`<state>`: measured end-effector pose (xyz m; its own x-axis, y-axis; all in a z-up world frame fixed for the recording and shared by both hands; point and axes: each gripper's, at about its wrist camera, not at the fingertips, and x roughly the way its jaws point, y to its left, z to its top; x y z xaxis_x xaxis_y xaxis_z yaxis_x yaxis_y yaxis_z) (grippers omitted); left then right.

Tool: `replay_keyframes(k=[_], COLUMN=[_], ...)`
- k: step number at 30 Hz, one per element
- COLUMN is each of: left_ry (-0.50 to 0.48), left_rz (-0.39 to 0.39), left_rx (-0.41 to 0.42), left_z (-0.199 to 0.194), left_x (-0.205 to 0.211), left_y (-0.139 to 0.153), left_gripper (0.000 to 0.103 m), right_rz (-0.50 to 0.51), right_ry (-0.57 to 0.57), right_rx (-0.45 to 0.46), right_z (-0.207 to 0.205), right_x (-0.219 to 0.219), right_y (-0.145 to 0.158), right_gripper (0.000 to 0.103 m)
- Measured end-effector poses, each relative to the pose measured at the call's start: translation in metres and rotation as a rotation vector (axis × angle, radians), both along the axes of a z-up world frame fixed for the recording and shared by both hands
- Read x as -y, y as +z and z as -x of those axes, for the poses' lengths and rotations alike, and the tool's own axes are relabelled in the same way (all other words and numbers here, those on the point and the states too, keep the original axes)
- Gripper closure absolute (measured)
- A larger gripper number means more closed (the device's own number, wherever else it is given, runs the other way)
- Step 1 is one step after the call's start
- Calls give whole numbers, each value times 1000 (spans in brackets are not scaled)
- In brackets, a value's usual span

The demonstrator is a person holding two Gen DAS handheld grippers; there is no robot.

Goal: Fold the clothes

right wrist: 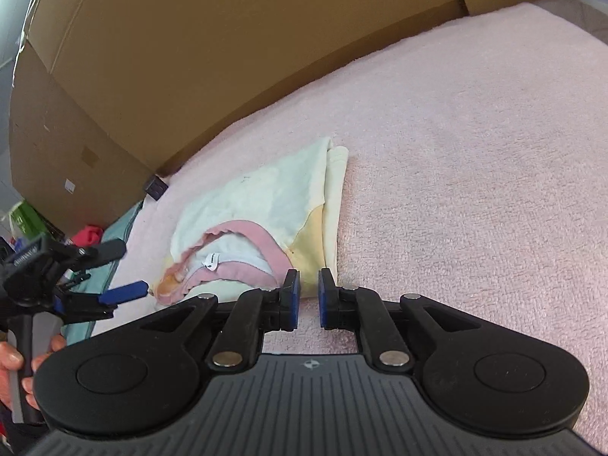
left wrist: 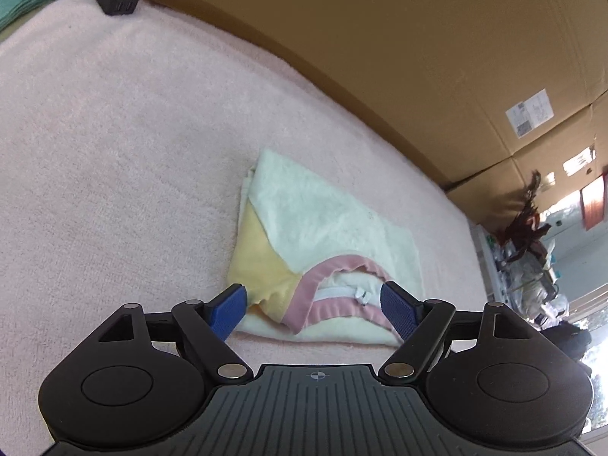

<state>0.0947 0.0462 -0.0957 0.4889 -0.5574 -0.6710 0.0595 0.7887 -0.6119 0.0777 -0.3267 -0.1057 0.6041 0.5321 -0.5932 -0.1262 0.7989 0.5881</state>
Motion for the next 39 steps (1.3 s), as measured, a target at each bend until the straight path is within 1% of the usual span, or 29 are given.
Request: replay_keyframes(k=[1,3,4,5,7,9,13,14,16,20,21,22,23,25,27,29,30,31,32,33,35,37,39], left_ry=[0,11,18,24,46,65,77,70,48,13,4,-4,-10,-31,-59,-86,-97,-99,-93,-84,-56,-50,-44], left_rz=[-3,-18,-24,-21,-5,-7,-38,-26,35,127,143,147,149,151,136,119,116,130,145,149,130,175,231], left_rx=[-7,9,19,27,33,30,13,6,-7,55,69,71,68,43,-28,-24,-33,-66,-85,-81,-57,-10,20], left_z=[0,2,3,3,4,4,4,5,8,11,11,8,5,-2,-4,3,6,8,10,13,19,21,14], left_x=[0,-2,-3,-4,-9,-12,-14,-14,-15,-9,-7,-3,0,8,12,9,7,2,-3,-8,-15,-21,-19], left_y=[-3,-2,-1,1,5,8,8,7,7,17,20,19,17,8,-7,-14,-17,-20,-21,-19,-9,5,16], left_gripper=[20,19,16,9,0,0,0,0,0,0,0,0,0,0,0,0,0,0,0,0,0,0,0], right_rz=[8,15,13,8,3,-4,-25,-29,-33,-42,-47,-61,-76,-80,-60,-39,-35,-45,-57,-65,-73,-93,-154], right_ry=[1,5,4,3,4,4,-2,-4,-5,-5,-5,-3,3,19,27,34,41,49,58,64,68,35,-13], right_rx=[7,22,22,20,18,18,21,23,25,25,25,26,29,41,52,57,57,51,45,42,37,36,71], right_z=[2,3,4,4,4,5,4,5,6,6,6,7,7,8,9,10,9,8,7,7,6,7,8], right_x=[-1,-5,-4,-2,0,3,2,2,2,2,2,3,4,1,-5,-8,-9,-9,-9,-8,-7,-3,8], right_y=[0,-1,-1,-1,0,-1,-3,-4,-4,-4,-4,-5,-5,-3,0,2,3,3,3,3,4,9,19], right_gripper=[91,90,90,90,90,90,89,89,89,88,85,77,72,53,50,47,42,35,31,26,24,24,24])
